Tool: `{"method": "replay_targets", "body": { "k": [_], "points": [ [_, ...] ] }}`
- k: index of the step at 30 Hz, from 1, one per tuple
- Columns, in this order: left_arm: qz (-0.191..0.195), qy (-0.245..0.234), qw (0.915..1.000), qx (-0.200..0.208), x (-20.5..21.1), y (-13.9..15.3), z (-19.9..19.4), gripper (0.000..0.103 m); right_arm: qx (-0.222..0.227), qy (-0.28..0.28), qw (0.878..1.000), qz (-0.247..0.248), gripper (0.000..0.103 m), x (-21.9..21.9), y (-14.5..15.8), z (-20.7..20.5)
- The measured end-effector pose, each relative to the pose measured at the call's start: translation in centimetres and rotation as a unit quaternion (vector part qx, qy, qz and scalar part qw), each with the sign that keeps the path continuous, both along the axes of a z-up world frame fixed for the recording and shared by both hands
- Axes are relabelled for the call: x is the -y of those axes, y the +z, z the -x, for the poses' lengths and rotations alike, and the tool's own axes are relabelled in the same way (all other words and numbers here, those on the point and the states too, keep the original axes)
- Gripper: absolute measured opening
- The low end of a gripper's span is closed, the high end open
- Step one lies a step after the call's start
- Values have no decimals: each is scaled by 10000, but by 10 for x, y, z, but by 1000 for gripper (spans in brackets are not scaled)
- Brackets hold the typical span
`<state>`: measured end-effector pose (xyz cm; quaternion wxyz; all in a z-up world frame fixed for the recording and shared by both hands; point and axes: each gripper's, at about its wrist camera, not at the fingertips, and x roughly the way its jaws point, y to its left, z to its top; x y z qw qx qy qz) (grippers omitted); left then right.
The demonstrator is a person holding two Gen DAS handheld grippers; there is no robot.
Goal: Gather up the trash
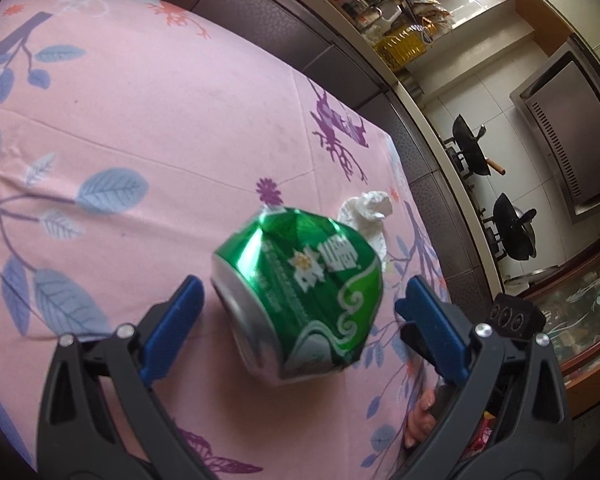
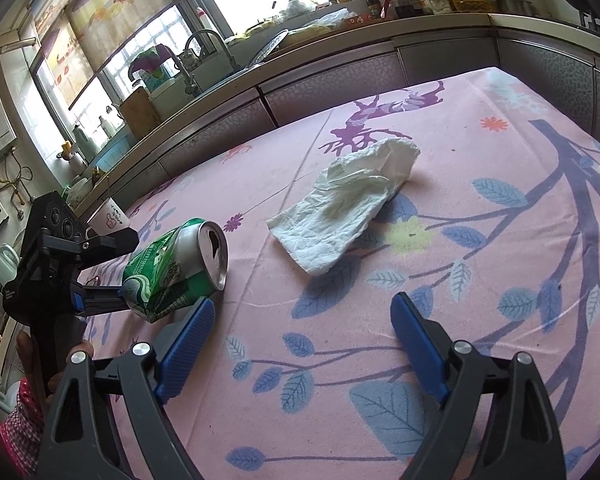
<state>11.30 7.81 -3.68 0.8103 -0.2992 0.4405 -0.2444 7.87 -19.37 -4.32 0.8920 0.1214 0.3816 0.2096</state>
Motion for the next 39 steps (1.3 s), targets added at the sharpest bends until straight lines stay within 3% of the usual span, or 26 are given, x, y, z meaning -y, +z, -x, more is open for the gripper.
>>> {"method": "replay_targets", "body": {
  "k": [5, 10, 13, 16, 19, 22, 26, 33, 34, 36, 39],
  "points": [
    [-270, -707, 9970, 147, 28, 11, 30, 97, -40, -66, 9999, -129, 86, 5, 0, -1],
    [-977, -373, 9915, 769, 5, 46, 31, 97, -30, -7, 9999, -150, 86, 5, 0, -1],
    [-1015, -376, 9905, 844, -9, 58, 5, 97, -26, 28, 9999, -135, 86, 3, 1, -1],
    [-908, -781, 9905, 678, -6, 49, -27, 97, -36, 37, 9999, -154, 86, 5, 1, -2],
    [-652, -1211, 9903, 179, 5, 23, -54, 97, -46, 26, 9998, -170, 86, 6, 0, -2],
    [-305, -1477, 9884, -163, 10, 4, -60, 84, -32, -28, 9998, -182, 85, 7, 0, 0],
    [-126, -1707, 9851, -169, 16, 1, -38, 68, -52, -66, 9998, -171, 79, 7, 0, -1],
    [-103, -1836, 9827, -212, 36, -4, 2, 64, -93, -122, 9997, -186, 69, 8, -1, -2],
    [-110, -1826, 9828, -262, 39, -5, 2, 61, -117, -134, 9996, -203, 68, 9, 0, -3],
    [-68, -1839, 9822, -371, 44, -8, 1, 43, -169, -195, 9992, -296, 62, 13, 2, -6],
    [67, -1674, 9852, -366, 43, -8, 1, 34, -268, -280, 9986, -347, 56, 21, 4, -19]
  ]
}}
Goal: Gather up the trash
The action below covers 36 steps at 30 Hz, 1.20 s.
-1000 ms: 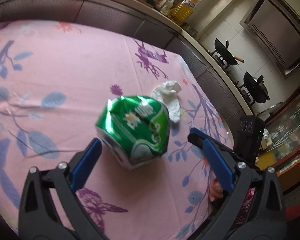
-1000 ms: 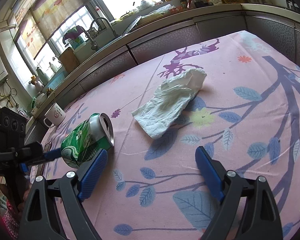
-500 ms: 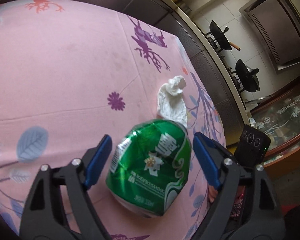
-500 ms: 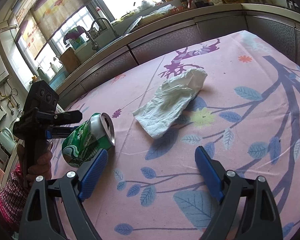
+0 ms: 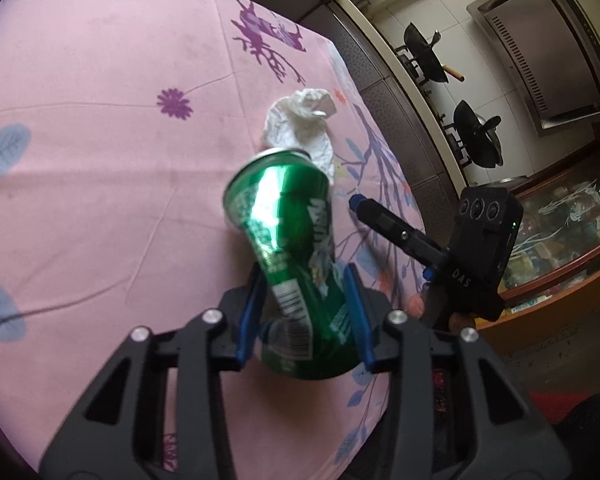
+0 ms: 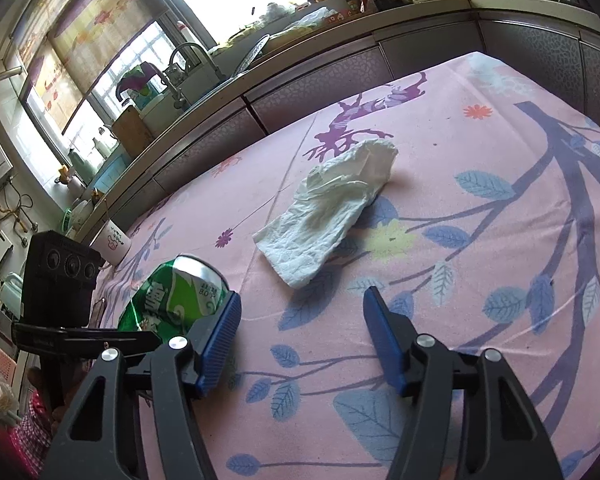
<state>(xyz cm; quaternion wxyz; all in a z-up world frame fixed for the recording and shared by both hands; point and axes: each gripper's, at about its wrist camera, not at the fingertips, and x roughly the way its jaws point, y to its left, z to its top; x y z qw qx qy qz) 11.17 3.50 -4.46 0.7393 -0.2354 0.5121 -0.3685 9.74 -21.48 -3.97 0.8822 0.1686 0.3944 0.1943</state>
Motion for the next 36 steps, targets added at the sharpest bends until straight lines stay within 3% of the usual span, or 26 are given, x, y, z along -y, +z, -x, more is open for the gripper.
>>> {"method": "replay_targets", "body": {
  "k": [4, 7, 9, 11, 18, 24, 31, 36],
  "points": [
    [213, 209, 9995, -29, -6, 2, 3, 24, -216, -114, 9997, -39, 46, 7, 2, -31],
    [481, 406, 9980, -75, -15, 5, 7, 20, -469, -11, 9989, -73, 27, 2, -2, -51],
    [642, 482, 9967, -96, -21, 10, 8, 19, -481, 135, 9987, 71, 11, -9, -4, -56],
    [663, 537, 9963, -69, -24, 15, 8, 18, -460, 271, 9983, 232, 1, -21, -6, -57],
    [452, 449, 9980, 52, -8, 37, 5, 12, 61, 324, 9993, -171, 0, -5, 22, -18],
    [124, 137, 9997, 157, 36, 43, -7, 16, -25, 87, 9990, -438, 0, 43, 17, 14],
    [-885, 423, 9951, 92, 53, 35, -20, 23, -263, 45, 9960, -848, 0, 62, -8, 24],
    [-832, 454, 9955, -13, 55, 36, -23, 13, -47, 147, 9941, -1073, 0, 65, 0, 24]
  ]
}}
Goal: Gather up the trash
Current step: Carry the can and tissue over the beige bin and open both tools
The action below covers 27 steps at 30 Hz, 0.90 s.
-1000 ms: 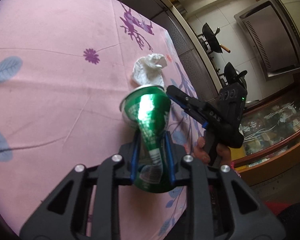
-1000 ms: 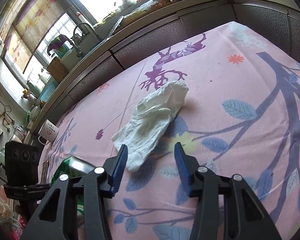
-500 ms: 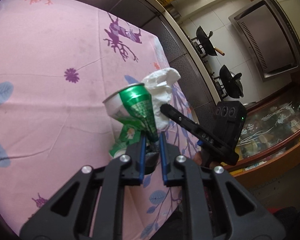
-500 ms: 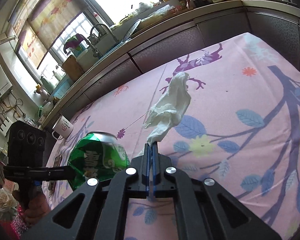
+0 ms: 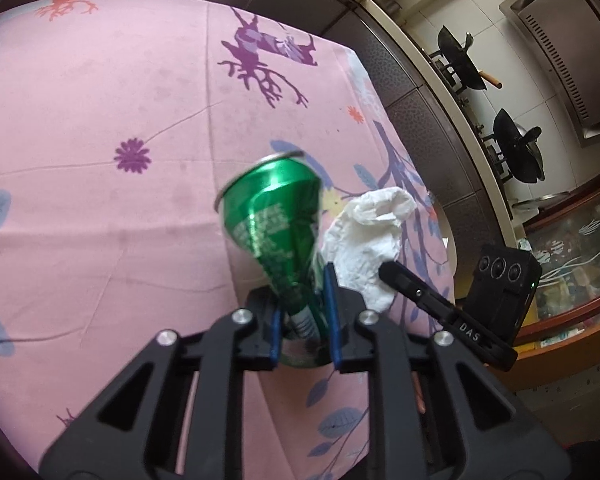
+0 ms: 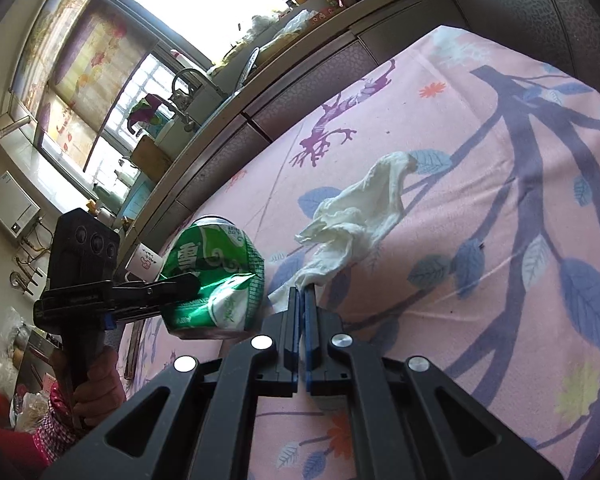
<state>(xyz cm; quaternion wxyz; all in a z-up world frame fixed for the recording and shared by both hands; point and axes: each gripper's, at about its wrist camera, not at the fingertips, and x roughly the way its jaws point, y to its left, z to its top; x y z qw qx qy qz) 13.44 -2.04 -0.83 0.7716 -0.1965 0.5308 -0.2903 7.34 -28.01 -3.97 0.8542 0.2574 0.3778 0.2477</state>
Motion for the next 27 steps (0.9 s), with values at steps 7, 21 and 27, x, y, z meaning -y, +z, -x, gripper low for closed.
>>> {"method": "replay_targets", "body": {
  "k": [7, 21, 27],
  "points": [
    [231, -627, 9977, 133, 65, 26, -7, 9, 476, -428, 9978, -146, 0, 47, 26, 13],
    [-61, -2483, 9682, 284, 323, 32, -31, 9, 427, -2235, 9732, 333, 0, 230, 29, 48],
    [-613, -2454, 9659, 556, 385, 26, -35, 16, 80, -2528, 9675, 3, 1, 273, 7, 50]
  ]
}}
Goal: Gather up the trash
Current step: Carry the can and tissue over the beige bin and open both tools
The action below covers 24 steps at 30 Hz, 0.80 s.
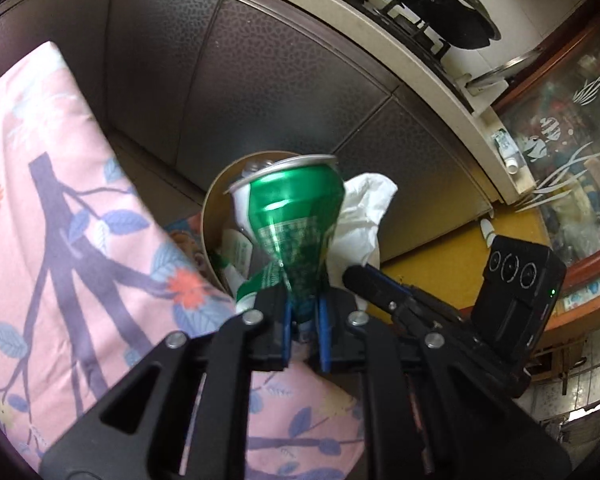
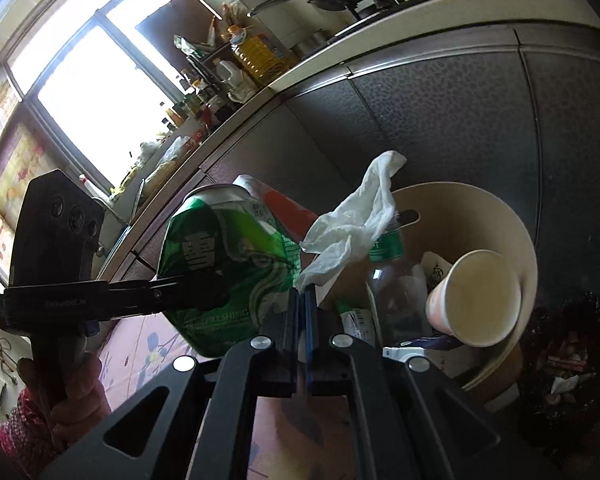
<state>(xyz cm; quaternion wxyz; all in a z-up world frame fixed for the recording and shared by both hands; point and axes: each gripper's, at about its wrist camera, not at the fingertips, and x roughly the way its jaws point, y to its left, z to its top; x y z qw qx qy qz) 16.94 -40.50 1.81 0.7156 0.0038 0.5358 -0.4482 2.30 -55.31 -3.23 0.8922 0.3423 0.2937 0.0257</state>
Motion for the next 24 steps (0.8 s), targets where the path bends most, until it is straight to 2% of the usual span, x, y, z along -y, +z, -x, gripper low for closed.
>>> {"method": "replay_targets", "body": {
  "k": [1, 2, 3, 4, 5, 6, 8, 10, 12, 19, 22, 24],
  "points": [
    [-70, 14, 10000, 58, 5, 0, 0, 20, -18, -100, 9997, -231, 3, 6, -6, 1],
    [-142, 57, 9997, 173, 9, 1, 1, 30, -47, -163, 9989, -430, 7, 11, -10, 2],
    [-186, 94, 9993, 312, 11, 4, 3, 37, -66, -205, 9981, -581, 19, 14, -15, 3],
    [-239, 106, 9985, 489, 13, 8, 7, 39, -63, -272, 9976, -628, 28, 15, -16, 5],
    [-295, 95, 9975, 635, 12, 11, 8, 41, -28, -388, 9975, -596, 47, 15, -16, 9],
    [-357, 89, 9962, 789, 11, 13, 13, 42, 34, -524, 9972, -531, 57, 15, -14, 14],
    [-560, 138, 9909, 1215, 8, 17, 21, 48, 132, -601, 9969, -485, 59, 10, -10, 21],
    [-870, 262, 9806, 1739, 3, 21, 30, 53, 180, -679, 9962, -513, 59, 5, -8, 29],
    [-976, 339, 9740, 2016, -8, 21, 37, 56, 205, -712, 9957, -560, 61, 0, -6, 35],
    [-1112, 647, 9635, 2346, -54, 23, 51, 62, 169, -687, 9930, -949, 63, -32, -4, 45],
    [-1067, 728, 9626, 2382, -71, 26, 59, 64, 159, -680, 9926, -993, 63, -44, 1, 54],
    [-1002, 777, 9624, 2404, -82, 30, 65, 70, 147, -689, 9927, -978, 63, -53, 7, 59]
  ]
}}
